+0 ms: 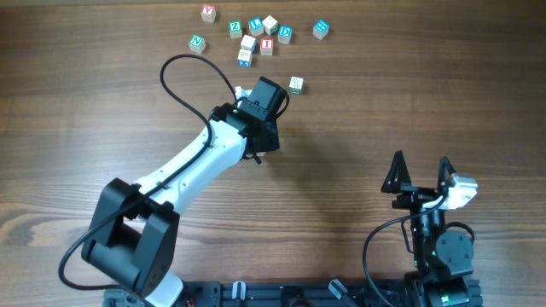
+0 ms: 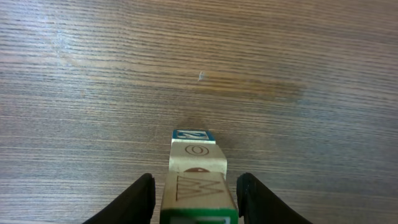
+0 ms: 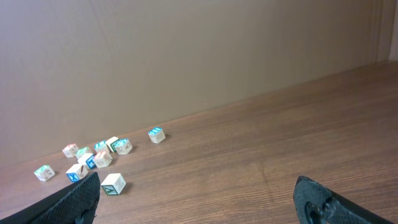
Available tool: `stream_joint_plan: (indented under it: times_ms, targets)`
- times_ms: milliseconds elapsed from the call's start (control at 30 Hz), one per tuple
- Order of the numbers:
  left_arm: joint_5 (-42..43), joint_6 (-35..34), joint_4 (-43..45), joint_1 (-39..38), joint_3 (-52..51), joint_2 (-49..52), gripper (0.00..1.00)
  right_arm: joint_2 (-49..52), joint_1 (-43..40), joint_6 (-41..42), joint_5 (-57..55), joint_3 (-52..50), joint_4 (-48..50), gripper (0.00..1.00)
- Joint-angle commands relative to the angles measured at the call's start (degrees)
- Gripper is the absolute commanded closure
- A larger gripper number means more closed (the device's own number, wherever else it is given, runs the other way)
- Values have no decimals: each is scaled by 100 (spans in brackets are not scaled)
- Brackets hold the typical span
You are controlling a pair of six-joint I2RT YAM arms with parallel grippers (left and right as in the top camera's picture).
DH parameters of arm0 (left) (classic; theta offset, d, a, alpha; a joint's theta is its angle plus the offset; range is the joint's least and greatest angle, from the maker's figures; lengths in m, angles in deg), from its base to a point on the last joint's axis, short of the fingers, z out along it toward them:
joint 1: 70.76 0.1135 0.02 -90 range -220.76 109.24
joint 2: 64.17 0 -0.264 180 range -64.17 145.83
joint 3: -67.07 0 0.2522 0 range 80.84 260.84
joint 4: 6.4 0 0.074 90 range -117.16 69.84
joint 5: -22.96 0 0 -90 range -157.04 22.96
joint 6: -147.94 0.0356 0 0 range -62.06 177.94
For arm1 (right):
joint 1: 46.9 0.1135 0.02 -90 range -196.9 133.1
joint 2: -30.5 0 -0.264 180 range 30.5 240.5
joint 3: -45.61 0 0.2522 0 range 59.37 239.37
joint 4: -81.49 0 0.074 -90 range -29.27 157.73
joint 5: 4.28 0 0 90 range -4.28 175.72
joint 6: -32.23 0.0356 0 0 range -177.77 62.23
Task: Form a tower
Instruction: 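Place the 'J' block on top of the '0' block and release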
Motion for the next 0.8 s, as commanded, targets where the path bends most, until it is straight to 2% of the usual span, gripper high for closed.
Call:
stream_joint_plan:
  times_ms: [0, 167, 300, 367, 500, 767]
  targets:
    - [2, 87, -22, -9, 50, -376, 56, -35, -24, -98, -59, -7, 24, 0]
    - [2, 87, -63, -11, 50, -385, 65, -35, -24, -96, -59, -7, 26, 0]
    - [2, 87, -68, -9, 50, -385, 64, -35, -24, -98, -59, -7, 24, 0]
    - [4, 87, -74, -11, 50, -385, 60, -35, -24, -96, -59, -7, 26, 0]
    - [4, 87, -214, -11, 50, -385, 58, -35, -24, -98, -59, -7, 26, 0]
    - [4, 87, -199, -20, 50, -385, 66, -35, -24, -96, -59, -7, 26, 0]
